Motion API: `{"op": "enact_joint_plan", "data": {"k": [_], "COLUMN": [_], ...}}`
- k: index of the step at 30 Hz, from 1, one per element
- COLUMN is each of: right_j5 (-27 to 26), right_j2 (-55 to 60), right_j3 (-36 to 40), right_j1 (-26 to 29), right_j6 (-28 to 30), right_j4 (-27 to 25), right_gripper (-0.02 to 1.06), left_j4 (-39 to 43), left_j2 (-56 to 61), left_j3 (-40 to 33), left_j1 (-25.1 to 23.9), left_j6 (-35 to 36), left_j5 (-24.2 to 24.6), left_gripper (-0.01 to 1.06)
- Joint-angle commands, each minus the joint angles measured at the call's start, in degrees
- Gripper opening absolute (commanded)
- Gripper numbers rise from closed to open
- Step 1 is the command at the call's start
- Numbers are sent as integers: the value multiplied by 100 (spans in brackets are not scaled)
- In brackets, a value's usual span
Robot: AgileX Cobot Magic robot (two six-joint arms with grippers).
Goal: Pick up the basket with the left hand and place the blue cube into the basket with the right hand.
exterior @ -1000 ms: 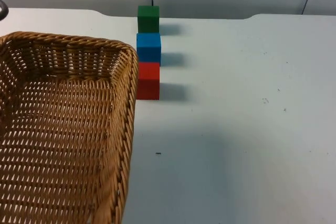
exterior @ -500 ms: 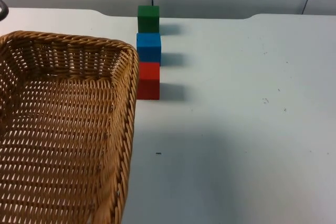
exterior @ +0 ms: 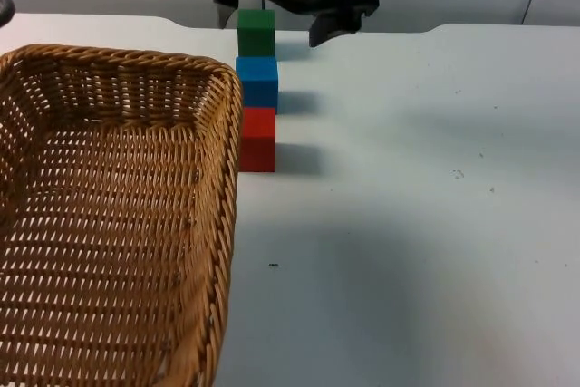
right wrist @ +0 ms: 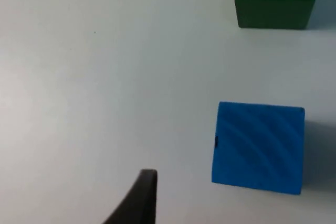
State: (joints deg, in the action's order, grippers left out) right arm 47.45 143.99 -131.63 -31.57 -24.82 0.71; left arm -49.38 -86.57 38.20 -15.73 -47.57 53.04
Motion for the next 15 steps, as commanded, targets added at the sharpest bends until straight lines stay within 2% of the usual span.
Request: {"op": "enact_joint_plan", "data": {"k": [1, 7, 15], "right_j5": [-151, -406, -643], "right_j2": [124, 334, 539], "right_j3": [-63, -63, -176], "right_j1": [-44, -44, -44], "right_j6": [-75, -335, -370], "right_j4": [27, 53, -27], "right_gripper": [97, 97, 97], "left_j4": [-172, -184, -186], "left_j2": [9, 9, 9], "left_j3": [43, 43, 43], "left_j1": [-7, -7, -7], "left_j6": [-22, -22, -22], "left_j5": [145, 169, 178], "left_gripper": [0, 0, 0]}}
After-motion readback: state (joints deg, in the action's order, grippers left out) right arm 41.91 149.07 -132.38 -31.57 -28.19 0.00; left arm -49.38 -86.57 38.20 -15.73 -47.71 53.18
